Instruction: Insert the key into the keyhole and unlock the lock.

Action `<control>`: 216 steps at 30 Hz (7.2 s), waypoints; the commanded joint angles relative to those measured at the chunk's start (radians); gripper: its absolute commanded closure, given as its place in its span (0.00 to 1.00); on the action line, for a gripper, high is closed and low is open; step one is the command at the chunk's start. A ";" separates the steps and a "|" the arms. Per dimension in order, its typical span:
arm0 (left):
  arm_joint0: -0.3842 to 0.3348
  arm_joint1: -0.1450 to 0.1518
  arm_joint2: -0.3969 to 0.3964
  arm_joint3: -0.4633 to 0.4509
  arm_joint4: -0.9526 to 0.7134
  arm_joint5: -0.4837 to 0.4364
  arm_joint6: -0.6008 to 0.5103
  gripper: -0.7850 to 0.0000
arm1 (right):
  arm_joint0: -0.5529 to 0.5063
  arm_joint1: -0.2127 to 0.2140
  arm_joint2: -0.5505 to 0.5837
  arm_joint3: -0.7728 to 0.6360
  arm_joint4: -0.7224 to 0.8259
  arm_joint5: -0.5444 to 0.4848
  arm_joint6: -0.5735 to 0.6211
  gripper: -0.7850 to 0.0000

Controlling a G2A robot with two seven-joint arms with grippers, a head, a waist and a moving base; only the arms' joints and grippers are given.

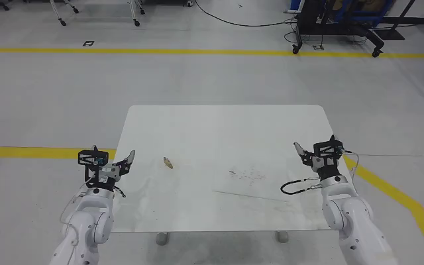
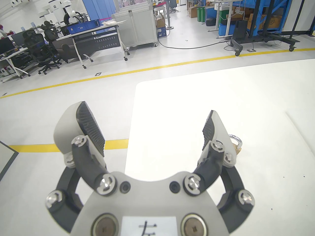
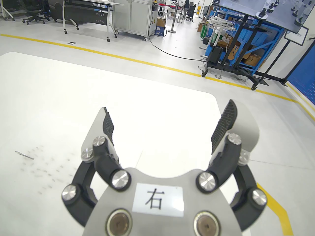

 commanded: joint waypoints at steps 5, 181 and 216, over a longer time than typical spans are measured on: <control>0.000 0.000 0.000 0.000 0.000 0.000 0.000 0.00 | 0.000 0.000 0.000 0.000 0.000 0.000 0.000 0.00; -0.516 0.033 0.437 0.487 -1.460 -0.928 -0.772 1.00 | 0.655 -0.164 -0.848 0.757 1.244 -1.012 0.081 0.65; -0.465 0.095 0.394 0.330 -1.443 -0.747 -1.073 1.00 | 0.571 -0.042 -0.703 0.582 1.343 -0.941 0.602 0.19</control>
